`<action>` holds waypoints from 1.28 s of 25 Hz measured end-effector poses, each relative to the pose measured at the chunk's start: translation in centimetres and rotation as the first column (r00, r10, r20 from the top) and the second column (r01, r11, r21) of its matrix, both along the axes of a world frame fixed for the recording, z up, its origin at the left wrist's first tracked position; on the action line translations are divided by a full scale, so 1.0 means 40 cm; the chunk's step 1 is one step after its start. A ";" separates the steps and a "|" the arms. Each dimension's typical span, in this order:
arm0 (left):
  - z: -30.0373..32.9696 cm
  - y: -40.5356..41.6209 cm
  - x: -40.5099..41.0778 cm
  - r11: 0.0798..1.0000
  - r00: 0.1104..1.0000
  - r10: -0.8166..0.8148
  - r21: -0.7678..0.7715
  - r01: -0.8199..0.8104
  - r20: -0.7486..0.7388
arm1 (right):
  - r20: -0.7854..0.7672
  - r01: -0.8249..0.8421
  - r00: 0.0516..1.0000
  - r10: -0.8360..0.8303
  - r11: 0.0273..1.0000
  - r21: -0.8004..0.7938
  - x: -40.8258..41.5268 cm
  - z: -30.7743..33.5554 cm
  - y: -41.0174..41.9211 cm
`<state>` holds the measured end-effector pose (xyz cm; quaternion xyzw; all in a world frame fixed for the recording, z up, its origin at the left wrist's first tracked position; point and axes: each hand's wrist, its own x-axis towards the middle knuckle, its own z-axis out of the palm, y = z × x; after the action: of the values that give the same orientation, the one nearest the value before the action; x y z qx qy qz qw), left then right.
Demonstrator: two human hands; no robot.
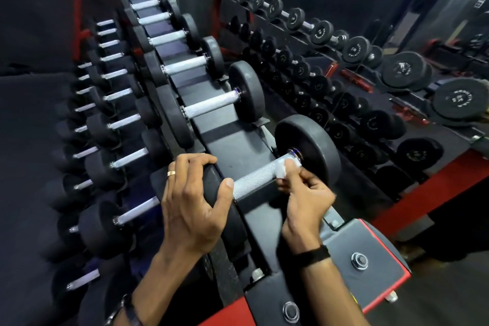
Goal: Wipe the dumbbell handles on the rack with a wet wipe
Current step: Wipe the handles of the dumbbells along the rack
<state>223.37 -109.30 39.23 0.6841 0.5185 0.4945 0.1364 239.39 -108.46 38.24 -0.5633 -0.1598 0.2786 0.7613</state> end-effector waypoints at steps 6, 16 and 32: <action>-0.004 0.001 0.002 1.000 1.000 0.004 0.017 -0.004 0.020 | 0.146 -0.270 0.947 0.288 0.954 -0.129 -0.122 -0.065 -0.080; -0.007 0.005 0.005 1.000 0.999 0.000 0.015 0.000 0.033 | -0.023 -0.156 0.988 0.154 0.983 -0.098 -0.079 -0.066 -0.060; -0.007 0.004 0.004 1.000 1.000 0.005 0.019 -0.005 0.019 | -0.397 -0.481 0.805 0.440 0.877 -0.003 -0.045 -0.040 -0.049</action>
<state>223.51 -109.16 38.96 0.6794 0.5140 0.5064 0.1335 237.58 -110.40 36.64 -0.4806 -0.1249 0.5677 0.6566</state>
